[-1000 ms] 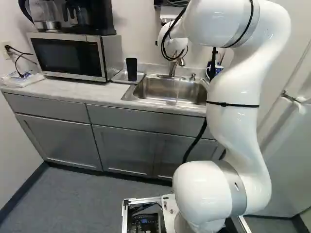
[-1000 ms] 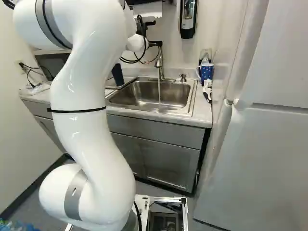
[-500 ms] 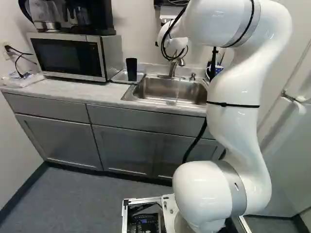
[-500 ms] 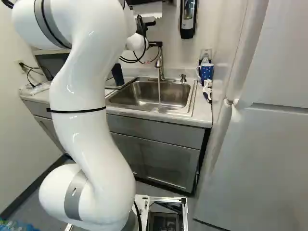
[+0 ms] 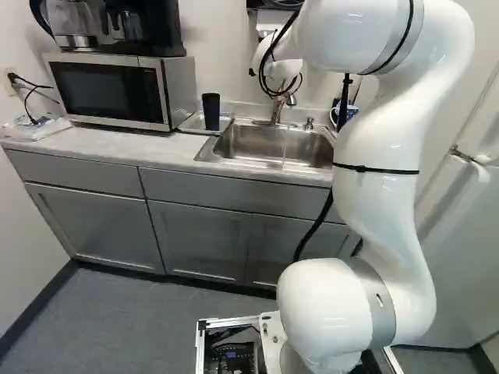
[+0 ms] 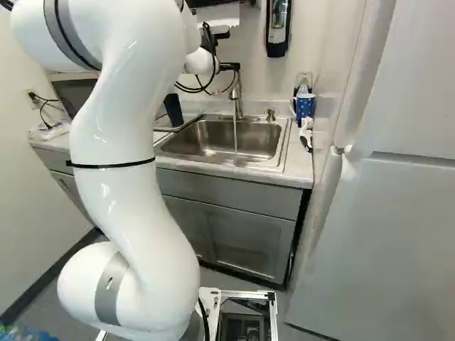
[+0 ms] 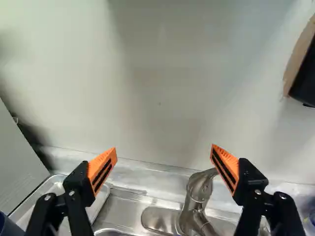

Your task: Rinse the cup and place it in the tray

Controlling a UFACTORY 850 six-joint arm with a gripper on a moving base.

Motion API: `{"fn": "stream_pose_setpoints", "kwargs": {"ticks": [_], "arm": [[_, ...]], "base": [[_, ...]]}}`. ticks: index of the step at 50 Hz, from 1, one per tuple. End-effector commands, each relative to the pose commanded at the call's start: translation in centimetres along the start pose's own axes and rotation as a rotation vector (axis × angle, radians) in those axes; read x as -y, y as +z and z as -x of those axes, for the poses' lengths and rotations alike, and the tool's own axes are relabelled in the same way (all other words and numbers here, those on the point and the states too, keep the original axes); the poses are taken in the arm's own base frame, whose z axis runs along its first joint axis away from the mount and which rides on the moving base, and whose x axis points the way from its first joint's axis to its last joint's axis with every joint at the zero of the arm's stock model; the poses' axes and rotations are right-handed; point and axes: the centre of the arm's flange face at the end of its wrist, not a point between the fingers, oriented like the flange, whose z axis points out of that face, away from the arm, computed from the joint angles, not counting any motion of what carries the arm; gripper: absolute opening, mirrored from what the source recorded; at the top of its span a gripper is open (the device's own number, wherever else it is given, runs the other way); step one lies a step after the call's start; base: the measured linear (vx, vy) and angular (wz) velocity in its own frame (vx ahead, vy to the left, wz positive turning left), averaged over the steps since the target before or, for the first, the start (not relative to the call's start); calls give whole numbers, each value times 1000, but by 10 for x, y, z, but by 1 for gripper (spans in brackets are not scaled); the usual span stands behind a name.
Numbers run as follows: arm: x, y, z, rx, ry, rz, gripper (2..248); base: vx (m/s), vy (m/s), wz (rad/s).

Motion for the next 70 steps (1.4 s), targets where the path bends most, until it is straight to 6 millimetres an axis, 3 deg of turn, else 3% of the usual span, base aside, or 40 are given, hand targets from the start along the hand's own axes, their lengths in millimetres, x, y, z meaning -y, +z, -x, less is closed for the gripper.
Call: {"fn": "stream_pose_setpoints", "kwargs": {"ticks": [70], "arm": [[-1, -25, 1, 12, 0, 1, 247]], "base": [[0, 0, 0]]}}
